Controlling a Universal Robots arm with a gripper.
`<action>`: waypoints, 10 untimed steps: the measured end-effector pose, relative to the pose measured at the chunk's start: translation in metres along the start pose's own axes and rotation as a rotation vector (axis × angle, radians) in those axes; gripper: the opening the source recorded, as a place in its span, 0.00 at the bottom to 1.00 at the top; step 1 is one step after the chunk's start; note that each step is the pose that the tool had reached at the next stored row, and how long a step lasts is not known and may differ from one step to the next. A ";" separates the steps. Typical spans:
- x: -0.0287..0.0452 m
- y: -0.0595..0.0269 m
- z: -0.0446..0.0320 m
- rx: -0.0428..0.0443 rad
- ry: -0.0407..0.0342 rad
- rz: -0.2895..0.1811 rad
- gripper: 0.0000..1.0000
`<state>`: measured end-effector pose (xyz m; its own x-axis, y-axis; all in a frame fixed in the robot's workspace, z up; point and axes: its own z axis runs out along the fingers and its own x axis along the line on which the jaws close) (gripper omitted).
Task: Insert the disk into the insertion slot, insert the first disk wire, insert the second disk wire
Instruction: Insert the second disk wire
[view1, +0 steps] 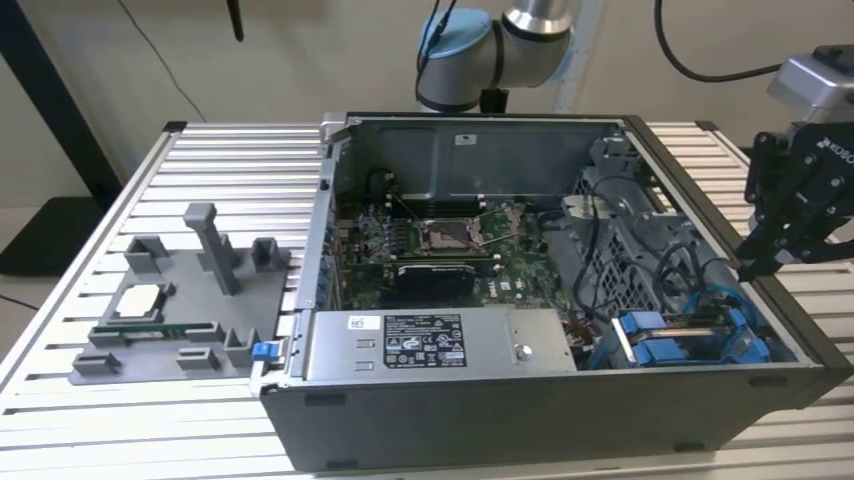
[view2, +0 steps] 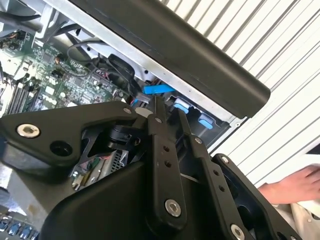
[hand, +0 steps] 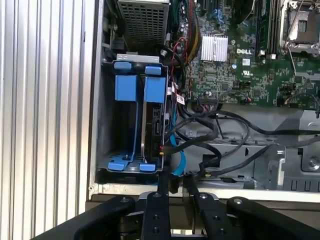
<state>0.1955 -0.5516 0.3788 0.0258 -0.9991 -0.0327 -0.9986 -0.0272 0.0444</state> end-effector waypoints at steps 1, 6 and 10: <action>0.0000 0.0000 0.0006 -0.0001 0.0021 0.000 1.00; 0.0001 -0.0001 0.0024 -0.0003 0.0103 0.000 1.00; 0.0002 -0.0003 0.0053 0.0004 0.0103 0.000 1.00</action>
<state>0.1956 -0.5516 0.3735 0.0258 -0.9994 -0.0224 -0.9987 -0.0268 0.0440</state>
